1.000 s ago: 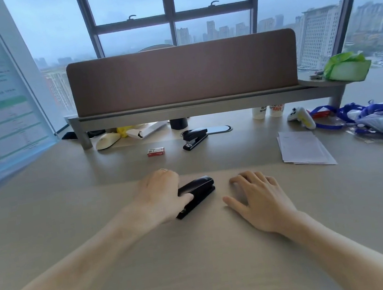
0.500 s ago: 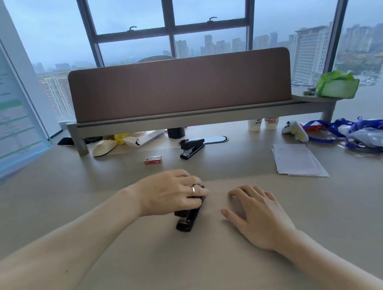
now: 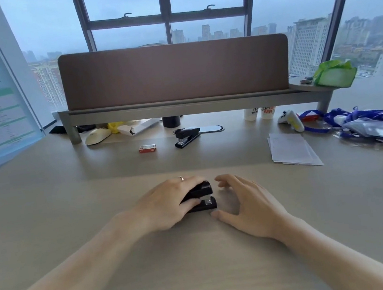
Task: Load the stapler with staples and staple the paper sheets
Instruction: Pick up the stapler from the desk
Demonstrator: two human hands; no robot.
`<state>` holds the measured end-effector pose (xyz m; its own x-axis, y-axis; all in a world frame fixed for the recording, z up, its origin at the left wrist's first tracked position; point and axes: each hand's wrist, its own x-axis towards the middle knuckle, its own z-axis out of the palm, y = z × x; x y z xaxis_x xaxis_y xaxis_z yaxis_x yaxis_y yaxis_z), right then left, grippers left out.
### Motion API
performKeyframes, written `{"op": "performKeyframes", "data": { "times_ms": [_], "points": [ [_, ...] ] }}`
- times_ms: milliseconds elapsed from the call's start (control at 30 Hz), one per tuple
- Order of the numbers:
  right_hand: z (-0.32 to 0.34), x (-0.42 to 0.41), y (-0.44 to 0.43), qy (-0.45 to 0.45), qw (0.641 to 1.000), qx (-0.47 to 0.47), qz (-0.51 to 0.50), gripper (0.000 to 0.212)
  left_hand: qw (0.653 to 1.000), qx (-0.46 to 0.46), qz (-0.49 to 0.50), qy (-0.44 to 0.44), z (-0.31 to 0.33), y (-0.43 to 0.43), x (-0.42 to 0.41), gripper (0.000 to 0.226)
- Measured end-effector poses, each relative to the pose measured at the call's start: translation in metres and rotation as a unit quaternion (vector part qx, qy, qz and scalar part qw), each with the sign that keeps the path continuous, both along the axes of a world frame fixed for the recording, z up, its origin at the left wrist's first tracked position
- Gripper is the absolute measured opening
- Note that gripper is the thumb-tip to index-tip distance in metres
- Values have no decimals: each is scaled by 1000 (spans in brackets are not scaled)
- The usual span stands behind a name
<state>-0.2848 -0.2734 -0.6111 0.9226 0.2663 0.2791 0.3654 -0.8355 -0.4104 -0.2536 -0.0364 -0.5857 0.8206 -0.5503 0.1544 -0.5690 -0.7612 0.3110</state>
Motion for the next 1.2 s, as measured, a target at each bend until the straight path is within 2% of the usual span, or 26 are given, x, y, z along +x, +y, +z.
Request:
{"op": "performKeyframes", "data": {
  "times_ms": [233, 433, 500, 533, 567, 633, 667, 700, 800, 833, 867, 933, 967, 1067, 1100, 1133, 1200],
  "points": [
    [-3, 5, 0, -40, 997, 13, 58, 33, 997, -62, -16, -30, -13, -18, -10, 33],
    [-9, 11, -5, -43, 995, 46, 72, 19, 973, -70, 100, -197, -21, -53, -23, 40],
    [-10, 11, -6, -44, 994, 62, 72, 22, 962, -79, 112, -234, -24, -59, -24, 36],
    [-11, 11, -6, -45, 994, 68, 72, 25, 957, -125, 122, -232, -22, -59, -23, 33],
    [-11, 11, -6, -47, 994, 72, 70, 26, 946, -216, 138, -199, -18, -56, -21, 31],
    [-11, 12, -6, -52, 993, 78, 65, 23, 882, -433, 159, -100, -9, -47, -16, 31],
    [-11, 12, -5, -54, 993, 80, 65, 23, 850, -497, 157, -72, -7, -42, -15, 33],
    [-11, 12, -5, -54, 993, 80, 64, 23, 839, -518, 152, -66, -5, -39, -17, 34],
    [-11, 11, -5, -55, 994, 78, 62, 23, 849, -506, 142, -51, -6, -41, -24, 36],
    [-11, 11, -5, -57, 994, 77, 61, 23, 841, -517, 149, -48, -5, -41, -25, 34],
    [-11, 11, -5, -58, 994, 76, 61, 24, 822, -545, 157, -40, -1, -40, -26, 32],
    [-11, 10, -5, -61, 994, 71, 60, 24, 751, -631, 197, 2, 5, -33, -25, 30],
    [-11, 10, -5, -64, 994, 69, 60, 24, 698, -681, 218, 35, 7, -27, -25, 31],
    [-10, 11, -4, -68, 994, 65, 61, 23, 506, -822, 214, 151, 6, -7, -26, 30],
    [-10, 11, -4, -69, 994, 63, 61, 23, 468, -843, 204, 170, 4, -3, -26, 29],
    [-10, 11, -4, -70, 994, 63, 62, 23, 446, -854, 197, 182, 3, -1, -27, 29],
    [-11, 11, -4, -71, 994, 63, 61, 23, 434, -859, 189, 193, 3, 2, -29, 29]
  ]
}}
